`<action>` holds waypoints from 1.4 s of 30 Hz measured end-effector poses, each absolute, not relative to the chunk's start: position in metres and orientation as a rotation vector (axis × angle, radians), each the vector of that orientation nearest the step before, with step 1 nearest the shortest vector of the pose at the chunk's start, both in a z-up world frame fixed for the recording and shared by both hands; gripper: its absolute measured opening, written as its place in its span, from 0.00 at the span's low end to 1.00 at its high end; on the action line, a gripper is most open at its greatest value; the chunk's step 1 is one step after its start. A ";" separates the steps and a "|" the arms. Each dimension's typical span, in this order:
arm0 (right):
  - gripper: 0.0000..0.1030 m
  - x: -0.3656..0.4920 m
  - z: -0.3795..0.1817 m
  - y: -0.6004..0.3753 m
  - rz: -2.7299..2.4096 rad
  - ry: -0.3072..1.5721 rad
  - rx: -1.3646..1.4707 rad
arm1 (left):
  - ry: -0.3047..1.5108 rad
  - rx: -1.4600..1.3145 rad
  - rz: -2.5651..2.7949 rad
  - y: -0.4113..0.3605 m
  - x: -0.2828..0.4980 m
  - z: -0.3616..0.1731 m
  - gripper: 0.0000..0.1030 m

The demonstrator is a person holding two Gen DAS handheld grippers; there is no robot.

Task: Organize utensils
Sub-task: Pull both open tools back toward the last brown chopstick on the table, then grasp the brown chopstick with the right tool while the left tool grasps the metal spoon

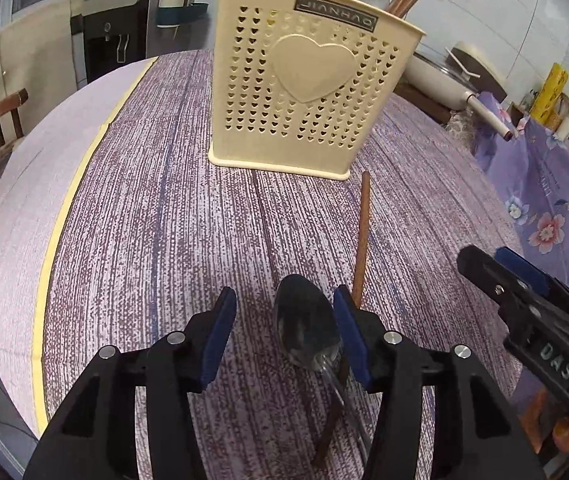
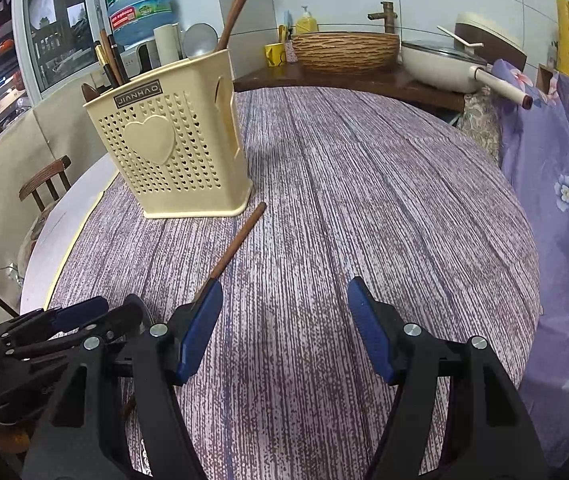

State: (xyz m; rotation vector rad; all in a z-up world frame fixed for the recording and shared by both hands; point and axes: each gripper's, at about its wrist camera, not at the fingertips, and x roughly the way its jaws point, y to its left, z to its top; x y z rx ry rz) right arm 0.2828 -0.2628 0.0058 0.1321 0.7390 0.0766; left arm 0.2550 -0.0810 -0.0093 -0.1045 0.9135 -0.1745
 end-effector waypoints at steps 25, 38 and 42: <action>0.64 0.280 -0.011 -0.275 0.089 0.800 0.190 | 0.925 0.022 -0.109 -0.096 0.249 -0.019 0.38; 0.58 0.332 -0.008 -0.230 0.157 0.868 0.193 | 0.922 0.035 -0.135 -0.046 0.288 -0.019 0.38; 0.52 0.356 -0.011 -0.215 0.105 0.895 0.158 | 0.914 0.059 -0.149 -0.049 0.294 -0.020 0.38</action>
